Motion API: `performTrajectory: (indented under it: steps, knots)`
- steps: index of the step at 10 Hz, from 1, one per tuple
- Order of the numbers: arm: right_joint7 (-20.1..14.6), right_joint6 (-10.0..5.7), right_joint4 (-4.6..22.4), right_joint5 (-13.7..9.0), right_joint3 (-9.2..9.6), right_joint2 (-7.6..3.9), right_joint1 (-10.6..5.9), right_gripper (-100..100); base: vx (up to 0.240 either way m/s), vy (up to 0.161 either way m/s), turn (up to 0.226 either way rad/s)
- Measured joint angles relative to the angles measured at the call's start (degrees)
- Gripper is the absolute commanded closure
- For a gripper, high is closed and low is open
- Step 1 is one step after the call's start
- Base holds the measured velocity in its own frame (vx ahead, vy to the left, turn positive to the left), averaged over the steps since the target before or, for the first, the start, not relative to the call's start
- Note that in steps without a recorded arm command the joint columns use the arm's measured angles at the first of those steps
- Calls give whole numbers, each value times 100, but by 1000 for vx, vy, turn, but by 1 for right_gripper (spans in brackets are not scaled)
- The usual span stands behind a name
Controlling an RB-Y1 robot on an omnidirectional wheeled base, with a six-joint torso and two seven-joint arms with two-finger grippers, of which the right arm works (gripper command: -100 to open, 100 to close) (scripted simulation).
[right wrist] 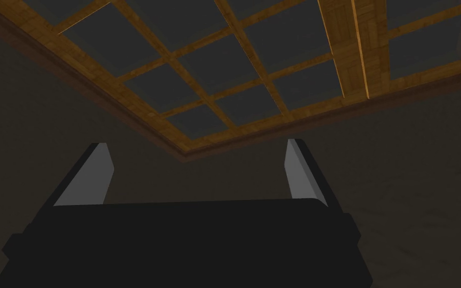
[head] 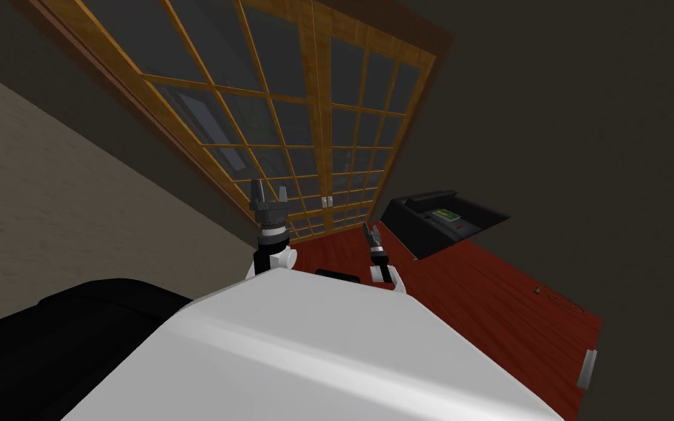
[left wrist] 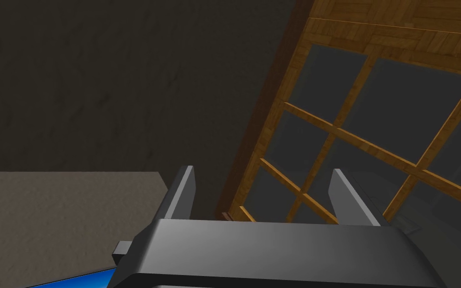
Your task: Pull the door open
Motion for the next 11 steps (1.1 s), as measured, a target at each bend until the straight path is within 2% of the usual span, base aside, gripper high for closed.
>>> performTrajectory:
  steps: [11]
  knots:
    - [768,-302,1162,375,120,43,-447,-100,58,44,-35]
